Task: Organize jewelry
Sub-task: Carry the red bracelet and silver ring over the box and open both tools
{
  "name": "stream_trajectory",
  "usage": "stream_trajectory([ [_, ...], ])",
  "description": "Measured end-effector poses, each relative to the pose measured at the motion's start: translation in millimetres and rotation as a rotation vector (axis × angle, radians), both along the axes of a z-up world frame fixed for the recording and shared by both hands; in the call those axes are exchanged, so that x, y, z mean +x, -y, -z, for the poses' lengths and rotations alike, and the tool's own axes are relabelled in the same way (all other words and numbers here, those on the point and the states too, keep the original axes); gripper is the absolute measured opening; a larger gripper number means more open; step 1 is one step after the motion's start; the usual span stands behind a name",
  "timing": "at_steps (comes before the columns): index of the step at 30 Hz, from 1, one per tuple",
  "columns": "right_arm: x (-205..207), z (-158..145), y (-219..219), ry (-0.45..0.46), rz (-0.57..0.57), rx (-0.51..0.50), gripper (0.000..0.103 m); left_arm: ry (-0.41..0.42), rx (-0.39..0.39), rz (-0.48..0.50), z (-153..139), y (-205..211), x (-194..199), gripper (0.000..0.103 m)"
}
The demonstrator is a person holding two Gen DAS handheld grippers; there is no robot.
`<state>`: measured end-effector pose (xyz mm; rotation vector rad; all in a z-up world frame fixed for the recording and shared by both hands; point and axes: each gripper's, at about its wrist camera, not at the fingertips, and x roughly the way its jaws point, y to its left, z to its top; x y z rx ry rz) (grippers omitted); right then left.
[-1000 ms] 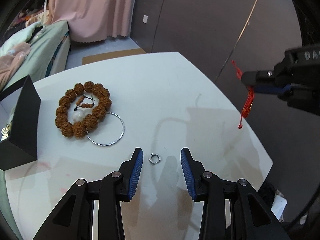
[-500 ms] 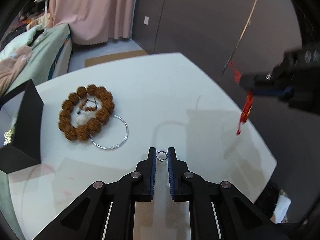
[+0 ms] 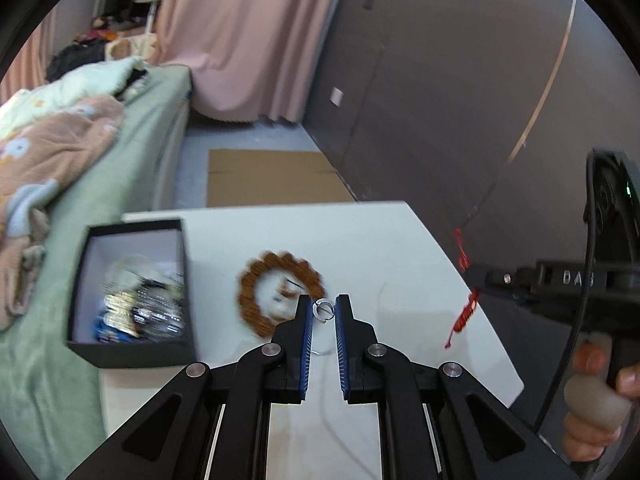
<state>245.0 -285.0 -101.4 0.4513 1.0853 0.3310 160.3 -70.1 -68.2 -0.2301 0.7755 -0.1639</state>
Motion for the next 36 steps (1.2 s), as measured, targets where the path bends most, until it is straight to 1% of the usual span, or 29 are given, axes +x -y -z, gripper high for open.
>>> stream_trajectory([
  [6,-2.0,-7.5,-29.0,0.056,-0.047,0.061,0.013,0.035,-0.019,-0.079,-15.6,-39.2,-3.2,0.012],
  [11,-5.2,-12.2,-52.4,0.094,-0.08,0.099,0.013,0.038,-0.033,-0.133,-19.3,-63.3,-3.0,0.012],
  [15,-6.4,-14.9,-70.6,0.126,-0.104,0.127,0.013,0.044,-0.025,-0.173,-21.8,-77.8,-2.4,0.012],
  [22,-6.5,-15.2,-102.3,0.172,-0.154,0.135,0.013,0.045,-0.059,-0.194,-24.4,-98.9,-1.7,0.012],
  [25,-4.6,-12.4,-111.4,0.175,-0.168,0.13,0.013,0.033,-0.079,-0.202,-24.0,-105.5,0.5,0.012],
  [30,-0.2,-8.0,-125.4,0.173,-0.188,0.131,0.013,-0.032,-0.127,-0.227,-17.9,-124.0,9.2,0.014],
  [31,1.1,-6.9,-128.6,0.171,-0.192,0.137,0.013,-0.038,-0.136,-0.237,-17.5,-128.4,9.9,0.015],
  [33,3.8,-4.9,-134.4,0.168,-0.201,0.149,0.013,-0.04,-0.163,-0.256,-17.2,-138.1,9.6,0.026],
  [35,4.9,-3.7,-140.1,0.166,-0.208,0.155,0.013,-0.025,-0.189,-0.277,-18.8,-146.9,7.3,0.051],
  [36,6.1,-2.9,-142.9,0.165,-0.214,0.16,0.013,-0.004,-0.199,-0.298,-20.8,-152.4,4.6,0.056],
])
